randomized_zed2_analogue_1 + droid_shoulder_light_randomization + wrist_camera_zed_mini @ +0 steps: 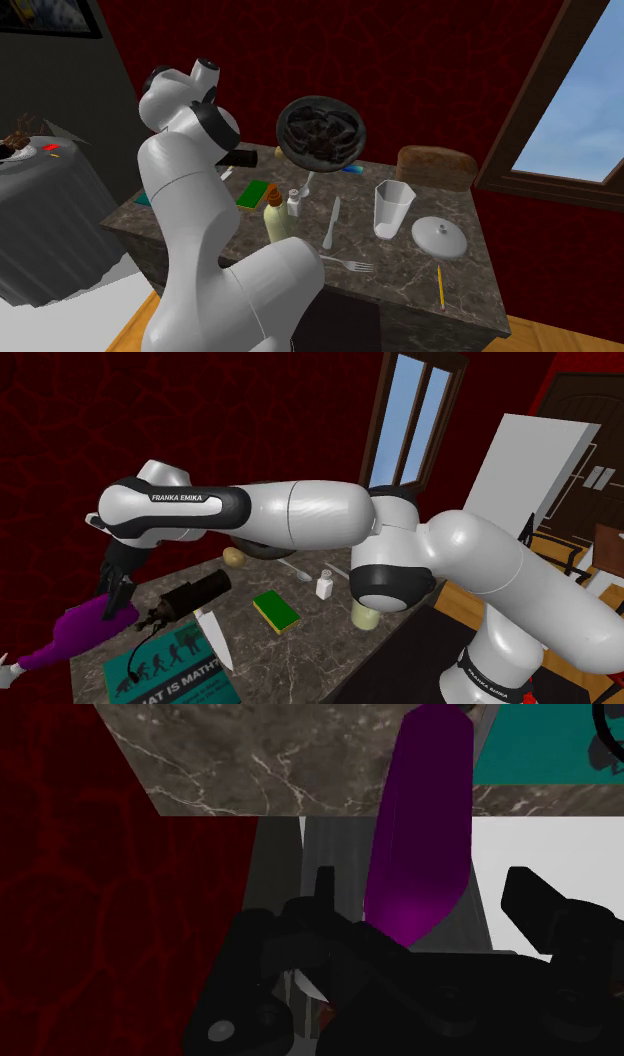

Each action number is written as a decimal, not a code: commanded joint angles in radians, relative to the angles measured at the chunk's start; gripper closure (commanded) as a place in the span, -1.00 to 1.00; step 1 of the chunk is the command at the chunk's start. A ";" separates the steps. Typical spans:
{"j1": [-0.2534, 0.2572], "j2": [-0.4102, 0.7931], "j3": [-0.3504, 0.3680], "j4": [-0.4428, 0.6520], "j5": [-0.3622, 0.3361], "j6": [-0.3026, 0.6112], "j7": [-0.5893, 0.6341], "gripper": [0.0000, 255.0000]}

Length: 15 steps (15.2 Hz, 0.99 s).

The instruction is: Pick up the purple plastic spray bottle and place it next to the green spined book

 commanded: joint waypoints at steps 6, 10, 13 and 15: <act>0.021 -0.101 -0.021 -0.110 -0.011 -0.023 -0.033 -1.00; 0.024 -0.125 -0.027 -0.133 -0.015 -0.030 -0.039 -1.00; 0.024 -0.125 -0.027 -0.132 -0.015 -0.030 -0.039 -1.00; 0.024 -0.125 -0.027 -0.132 -0.015 -0.030 -0.039 -1.00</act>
